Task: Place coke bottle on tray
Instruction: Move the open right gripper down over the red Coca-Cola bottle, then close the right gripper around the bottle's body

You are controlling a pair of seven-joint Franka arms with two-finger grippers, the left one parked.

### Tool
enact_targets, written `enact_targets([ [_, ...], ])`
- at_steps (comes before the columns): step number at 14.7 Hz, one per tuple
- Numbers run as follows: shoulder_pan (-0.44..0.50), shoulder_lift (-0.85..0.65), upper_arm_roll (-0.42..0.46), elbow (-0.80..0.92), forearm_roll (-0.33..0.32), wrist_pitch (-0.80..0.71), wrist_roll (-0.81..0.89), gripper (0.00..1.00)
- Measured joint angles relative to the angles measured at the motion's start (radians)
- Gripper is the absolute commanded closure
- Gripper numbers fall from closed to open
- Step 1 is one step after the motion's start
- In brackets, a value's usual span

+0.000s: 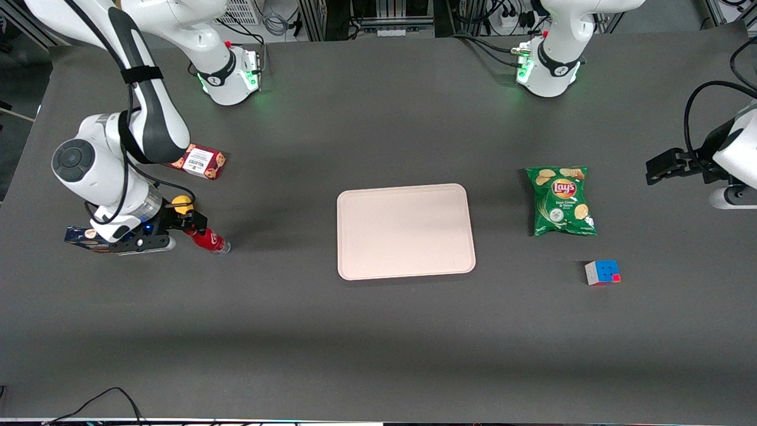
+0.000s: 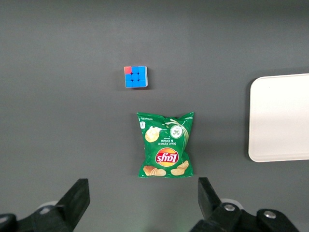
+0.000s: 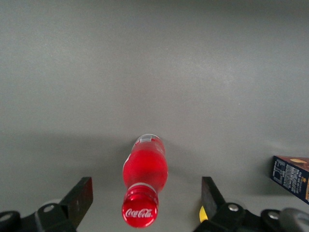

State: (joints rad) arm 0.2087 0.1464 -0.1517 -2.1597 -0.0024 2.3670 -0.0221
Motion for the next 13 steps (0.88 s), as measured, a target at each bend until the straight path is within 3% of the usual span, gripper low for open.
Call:
enact_targets([
  [8, 0.0, 0.011, 0.0, -0.047, 0.0, 0.05, 0.0, 0.06],
  [10, 0.0, 0.011, 0.0, -0.053, 0.0, 0.051, 0.0, 0.18],
  [13, 0.0, 0.011, 0.0, -0.054, 0.0, 0.051, 0.0, 0.47],
])
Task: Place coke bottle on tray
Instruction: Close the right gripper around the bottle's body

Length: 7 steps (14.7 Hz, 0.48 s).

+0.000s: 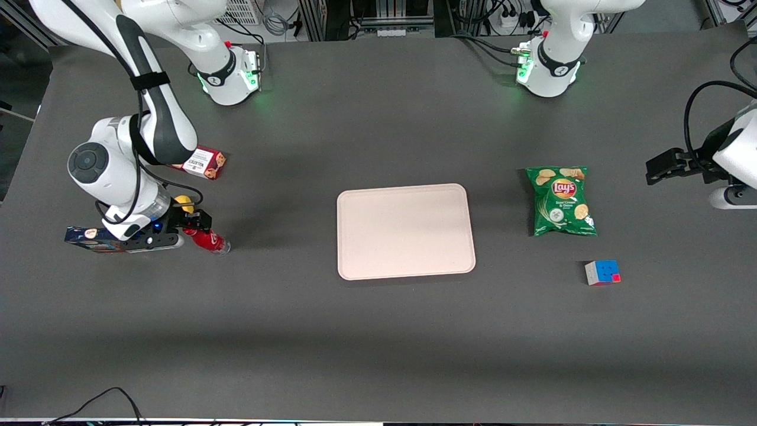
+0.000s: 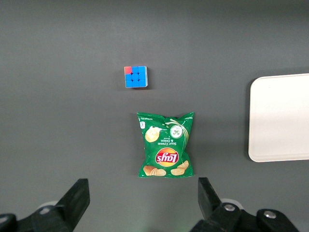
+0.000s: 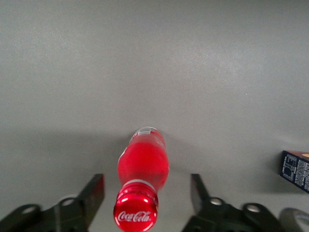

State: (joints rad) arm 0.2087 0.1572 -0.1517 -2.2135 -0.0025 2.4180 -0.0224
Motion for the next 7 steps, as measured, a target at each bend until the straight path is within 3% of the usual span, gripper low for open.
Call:
enact_targets([
  [4, 0.0, -0.002, 0.0, 0.0, -0.001, 0.0, -0.004, 0.94],
  [5, 0.0, -0.002, 0.001, 0.0, -0.001, 0.001, -0.005, 1.0],
  [7, 0.001, -0.003, 0.001, 0.0, -0.002, 0.001, -0.005, 1.0],
])
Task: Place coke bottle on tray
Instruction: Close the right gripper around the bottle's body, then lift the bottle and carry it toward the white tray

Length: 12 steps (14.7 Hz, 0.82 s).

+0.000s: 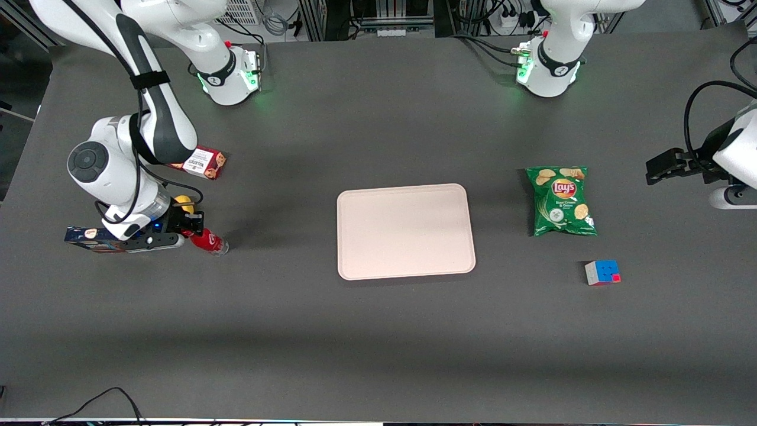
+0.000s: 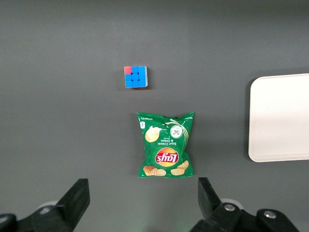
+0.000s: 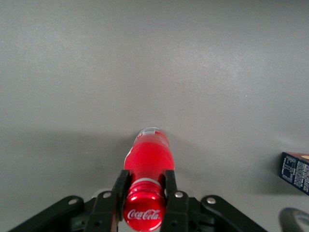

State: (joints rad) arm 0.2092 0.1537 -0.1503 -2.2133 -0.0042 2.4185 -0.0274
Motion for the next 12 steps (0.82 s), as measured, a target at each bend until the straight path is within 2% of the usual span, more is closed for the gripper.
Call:
enact_targets([
  [5, 0.001, -0.054, 0.005, 0.009, -0.001, -0.053, -0.001, 1.0],
  [8, 0.002, -0.149, 0.021, 0.079, -0.001, -0.241, -0.001, 1.0],
  [12, 0.002, -0.245, 0.052, 0.278, -0.002, -0.547, -0.001, 1.0],
])
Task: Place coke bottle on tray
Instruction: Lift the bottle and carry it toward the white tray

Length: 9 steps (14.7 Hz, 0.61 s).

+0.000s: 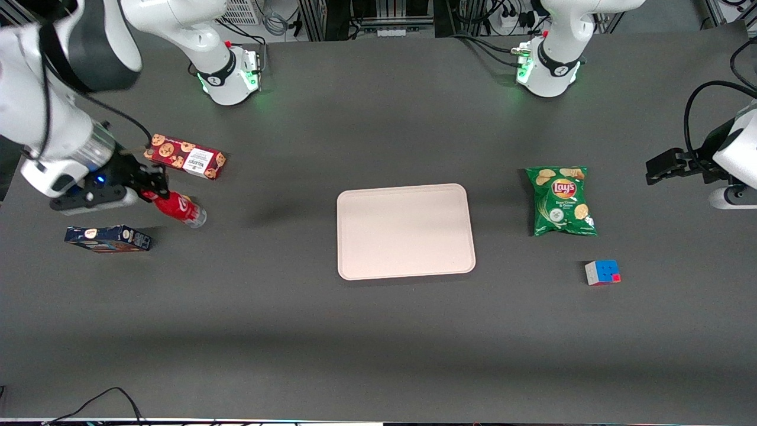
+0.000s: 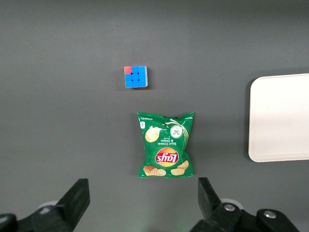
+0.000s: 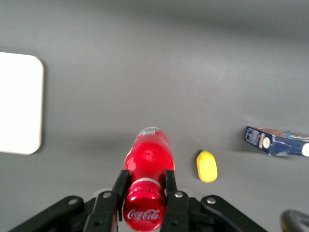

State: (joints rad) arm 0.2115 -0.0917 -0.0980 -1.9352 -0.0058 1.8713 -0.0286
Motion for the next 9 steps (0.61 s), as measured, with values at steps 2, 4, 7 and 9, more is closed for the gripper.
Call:
enact_targets([
  [2, 0.0, -0.011, 0.031, 0.107, 0.0, -0.118, 0.004, 1.0],
  [4, 0.001, -0.01, 0.068, 0.182, 0.001, -0.188, 0.025, 1.0],
  [7, 0.002, 0.001, 0.154, 0.24, 0.001, -0.205, 0.135, 1.0],
  [9, 0.003, 0.035, 0.234, 0.285, 0.002, -0.205, 0.268, 1.0],
])
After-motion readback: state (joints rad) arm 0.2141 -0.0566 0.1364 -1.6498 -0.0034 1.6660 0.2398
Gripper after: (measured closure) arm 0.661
